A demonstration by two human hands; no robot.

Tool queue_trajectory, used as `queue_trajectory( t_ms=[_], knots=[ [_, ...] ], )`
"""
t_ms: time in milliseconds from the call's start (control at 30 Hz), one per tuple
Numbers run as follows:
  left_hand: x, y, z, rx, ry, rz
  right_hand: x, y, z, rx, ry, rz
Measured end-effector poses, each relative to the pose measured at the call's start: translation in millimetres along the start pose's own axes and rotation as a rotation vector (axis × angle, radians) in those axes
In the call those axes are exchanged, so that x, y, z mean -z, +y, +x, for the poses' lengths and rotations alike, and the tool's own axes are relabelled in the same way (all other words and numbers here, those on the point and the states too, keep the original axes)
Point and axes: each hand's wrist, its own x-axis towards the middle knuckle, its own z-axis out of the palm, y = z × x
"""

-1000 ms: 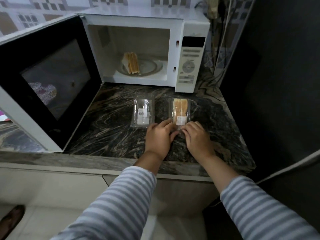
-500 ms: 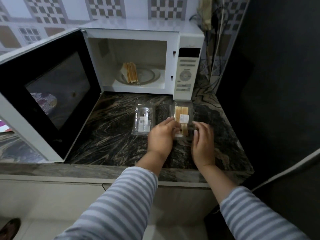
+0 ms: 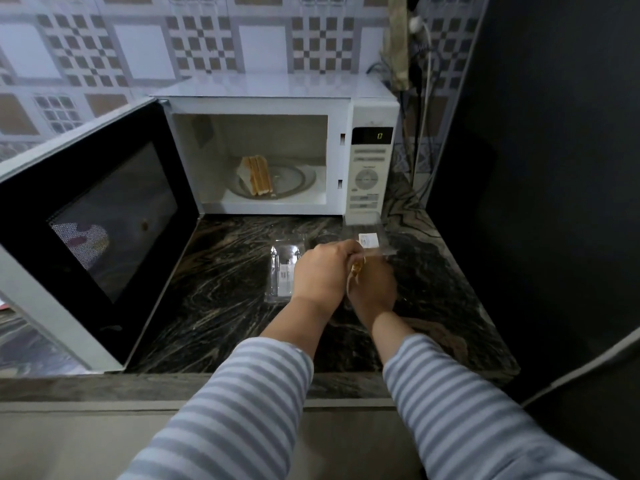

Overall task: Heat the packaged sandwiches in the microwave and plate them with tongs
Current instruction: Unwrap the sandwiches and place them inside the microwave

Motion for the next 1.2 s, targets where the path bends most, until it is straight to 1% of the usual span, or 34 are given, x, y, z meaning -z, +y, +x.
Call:
queue_trajectory(
  t_ms=[167,267,433,600,667,800,933,1200],
  knots=[
    [3.5,-2.0,0.3,0.002,-0.041,0.009,-4.3,-5.8,-3.3,-0.075,0.062,-0.032],
    [5.9,-2.9,3.2,-0.012,-0.024,-0.017,-1.8,-7.3,-7.5,-0.086,0.079,-0.024],
    [13.1,3.0,16.9,-0.016,-0.037,-0.001,21.0,-10.2,-19.9,-0.095,0.079,-0.035],
    [12.0,3.4,13.4,-0.038,-0.041,-0.046,42.1,17.5,-49.8,-0.037,0.109,-0.07],
    [10.7,2.5,6.7,-0.044,-0.044,-0.029,51.4,33.3,-62.3,-0.059,0.147,-0.1],
    [0.7,-1.3,-9.5,-0.07,-0.036,-0.014,67.9,58.8,-76.8,-0.12,0.23,-0.059],
    [-14.5,-3.8,-25.3,-0.067,-0.073,0.025,78.6,71.2,-78.4,-0.157,0.27,-0.029],
    [-49.0,-17.5,-43.2,-0.075,-0.14,0.065,85.5,69.8,-67.8,-0.103,0.266,0.01]
  ],
)
